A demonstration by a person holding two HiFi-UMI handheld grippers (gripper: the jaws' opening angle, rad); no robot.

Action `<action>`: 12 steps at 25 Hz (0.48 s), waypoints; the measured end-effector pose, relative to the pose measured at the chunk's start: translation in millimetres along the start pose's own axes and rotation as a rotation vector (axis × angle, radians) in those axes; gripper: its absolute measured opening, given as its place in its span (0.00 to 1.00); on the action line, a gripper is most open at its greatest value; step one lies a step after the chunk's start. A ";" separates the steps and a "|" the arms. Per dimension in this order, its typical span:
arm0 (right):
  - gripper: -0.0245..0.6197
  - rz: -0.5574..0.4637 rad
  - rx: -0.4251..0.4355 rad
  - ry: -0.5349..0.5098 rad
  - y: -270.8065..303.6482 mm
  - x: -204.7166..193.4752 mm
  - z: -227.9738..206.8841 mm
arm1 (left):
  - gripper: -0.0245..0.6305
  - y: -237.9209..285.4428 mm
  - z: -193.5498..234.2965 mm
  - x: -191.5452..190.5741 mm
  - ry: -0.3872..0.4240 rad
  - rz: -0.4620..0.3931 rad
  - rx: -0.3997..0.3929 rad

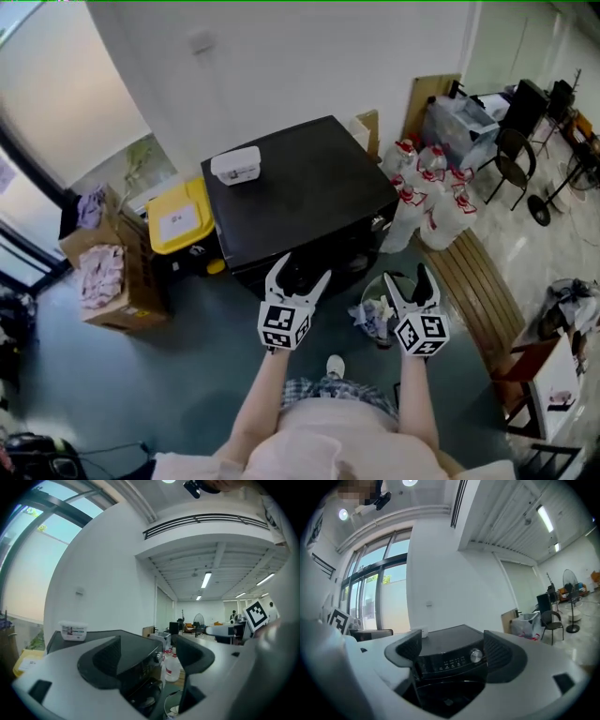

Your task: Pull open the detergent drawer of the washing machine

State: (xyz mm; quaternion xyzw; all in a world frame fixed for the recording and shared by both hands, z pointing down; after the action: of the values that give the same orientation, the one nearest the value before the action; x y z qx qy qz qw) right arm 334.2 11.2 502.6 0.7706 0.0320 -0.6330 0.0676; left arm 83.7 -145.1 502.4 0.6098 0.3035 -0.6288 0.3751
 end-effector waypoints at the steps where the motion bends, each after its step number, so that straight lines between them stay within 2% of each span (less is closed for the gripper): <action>1: 0.67 0.004 0.029 0.001 15.4 0.5 -1.5 | 0.58 2.9 5.6 0.0 0.002 0.000 0.027; 7: 0.67 0.044 0.200 -0.003 94.8 -2.5 12.9 | 0.58 1.5 42.5 -7.4 -0.013 0.012 0.190; 12: 0.67 0.073 0.308 -0.017 140.2 -4.4 35.1 | 0.58 -7.5 69.9 -11.5 -0.026 0.020 0.288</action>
State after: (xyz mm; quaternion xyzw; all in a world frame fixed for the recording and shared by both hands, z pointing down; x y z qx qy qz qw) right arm 318.2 -132.3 509.2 0.7670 -0.0943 -0.6340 -0.0281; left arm 39.4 -198.5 518.4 0.6520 0.1991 -0.6700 0.2940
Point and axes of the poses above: the fingertips, and each gripper's own axes: y forward along the fingers, z to its left, x out of its top, the point moved 10 cm from there along -y, backward along the fingers, and after that the axes turned 1 degree about z, right-handed, at the moved point
